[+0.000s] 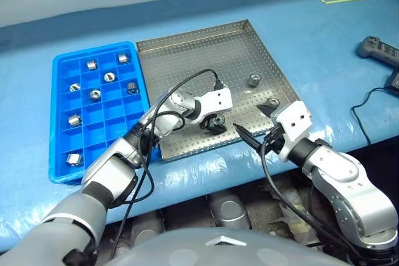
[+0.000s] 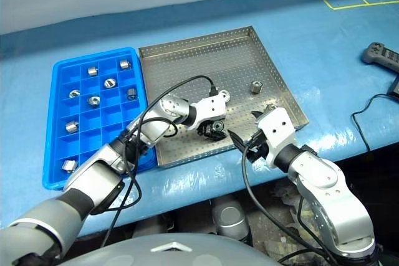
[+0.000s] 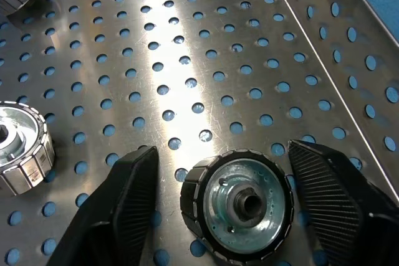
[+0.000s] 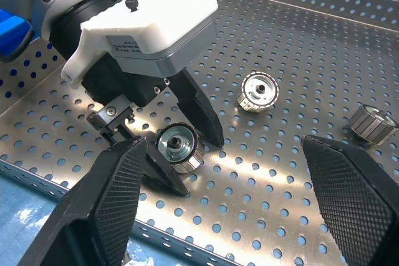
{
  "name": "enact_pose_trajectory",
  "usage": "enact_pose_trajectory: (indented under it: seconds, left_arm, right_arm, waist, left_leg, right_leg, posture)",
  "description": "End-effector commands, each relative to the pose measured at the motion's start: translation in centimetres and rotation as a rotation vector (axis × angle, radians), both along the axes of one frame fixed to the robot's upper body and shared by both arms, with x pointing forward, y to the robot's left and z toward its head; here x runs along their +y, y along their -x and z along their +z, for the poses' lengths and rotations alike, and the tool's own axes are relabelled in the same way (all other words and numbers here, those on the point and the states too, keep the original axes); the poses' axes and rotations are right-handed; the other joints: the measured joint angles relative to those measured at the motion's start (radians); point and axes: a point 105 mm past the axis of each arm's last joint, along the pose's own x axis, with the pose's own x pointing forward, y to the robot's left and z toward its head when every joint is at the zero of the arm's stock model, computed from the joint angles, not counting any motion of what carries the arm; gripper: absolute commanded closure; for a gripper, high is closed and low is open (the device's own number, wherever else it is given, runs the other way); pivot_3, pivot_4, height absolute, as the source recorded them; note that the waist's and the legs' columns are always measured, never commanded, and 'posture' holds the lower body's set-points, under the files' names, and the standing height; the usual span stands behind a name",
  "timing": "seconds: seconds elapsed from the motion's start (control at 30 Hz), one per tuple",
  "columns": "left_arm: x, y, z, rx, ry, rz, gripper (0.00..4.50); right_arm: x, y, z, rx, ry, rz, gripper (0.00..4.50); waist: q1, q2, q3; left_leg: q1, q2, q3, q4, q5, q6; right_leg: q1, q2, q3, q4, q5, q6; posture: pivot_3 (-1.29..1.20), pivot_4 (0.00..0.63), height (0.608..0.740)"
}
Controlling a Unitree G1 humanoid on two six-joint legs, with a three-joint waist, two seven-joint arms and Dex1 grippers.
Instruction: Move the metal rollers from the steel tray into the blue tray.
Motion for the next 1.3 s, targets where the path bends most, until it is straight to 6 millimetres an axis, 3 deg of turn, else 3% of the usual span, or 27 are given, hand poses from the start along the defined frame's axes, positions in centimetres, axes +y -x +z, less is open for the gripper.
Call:
enact_pose_trajectory:
  seconds: [0.03,0.27,0.43,0.6,0.87,1.03,1.17,1.3]
  left_arm:
    - [0.0,0.1,0.0,-0.004,0.004,0.001,2.65]
    - [-0.1,-0.1,0.3,-0.016,0.018,-0.001,2.67]
    - [-0.2,-0.7,3.2,-0.025,0.143,0.032,2.67]
    - [1.5,-1.2,6.9,-0.058,0.265,0.087,2.67]
    - [7.2,-1.4,11.0,-0.216,0.315,0.297,2.67]
    - [13.4,-1.7,10.8,-0.323,0.174,0.583,2.67]
    - [17.8,-0.3,10.2,-0.351,0.079,0.742,2.67]
    - [20.0,1.2,9.6,-0.328,0.047,0.825,2.67]
  right_arm:
    - [0.1,-0.2,0.8,-0.039,-0.002,0.012,0.31]
    - [0.0,-0.3,0.5,-0.021,-0.009,0.02,0.31]
    - [0.6,-0.3,0.2,0.005,-0.042,0.079,0.31]
    - [2.2,-0.1,0.4,0.015,-0.087,0.202,0.31]
    - [4.9,-0.2,0.7,0.024,-0.095,0.375,0.31]
    - [5.0,-1.1,1.0,0.003,-0.099,0.37,0.31]
    - [4.9,-1.3,1.0,0.0,-0.1,0.373,0.31]
    - [4.8,-1.5,1.1,-0.003,-0.101,0.373,0.31]
  waist:
    - [0.001,0.0,0.0]
    - [0.003,0.0,0.0]
    - [0.003,0.0,0.0]
    - [0.009,0.0,0.001]
    - [0.049,0.0,0.001]
    - [0.094,0.0,0.001]
    - [0.132,0.0,0.001]
    - [0.173,-0.001,0.002]
  left_leg:
    - [0.0,0.0,0.0,0.0,0.0,0.0]
    - [0.0,0.0,0.0,0.0,0.0,0.0]
    - [0.0,0.0,0.0,0.0,0.0,0.0]
    - [0.0,0.0,0.0,0.0,0.0,0.0]
    - [0.0,0.001,-0.001,0.0,0.0,0.0]
    - [0.0,0.001,-0.001,-0.001,0.0,0.0]
    - [0.0,0.001,-0.001,-0.001,0.0,0.0]
    - [0.0,0.001,-0.001,-0.001,0.0,0.0]
  right_leg:
    - [0.0,0.0,0.0,0.0,0.0,0.0]
    - [0.0,0.0,0.0,0.0,0.0,0.0]
    - [0.0,0.0,0.0,0.0,0.0,0.0]
    - [0.0,0.0,0.0,0.0,0.0,0.0]
    - [0.0,0.001,0.0,0.0,0.0,0.0]
    - [0.0,0.001,-0.001,0.001,0.0,0.0]
    - [-0.001,0.001,-0.001,0.0,0.0,0.0]
    - [-0.001,0.0,-0.002,0.0,0.0,-0.001]
  posture:
    - [-0.3,0.15,0.74]
    - [-0.3,0.15,0.74]
    - [-0.28,0.15,0.74]
    - [-0.25,0.15,0.74]
    - [-0.16,0.15,0.74]
    - [-0.11,0.15,0.74]
    - [-0.08,0.15,0.74]
    - [-0.05,0.15,0.74]
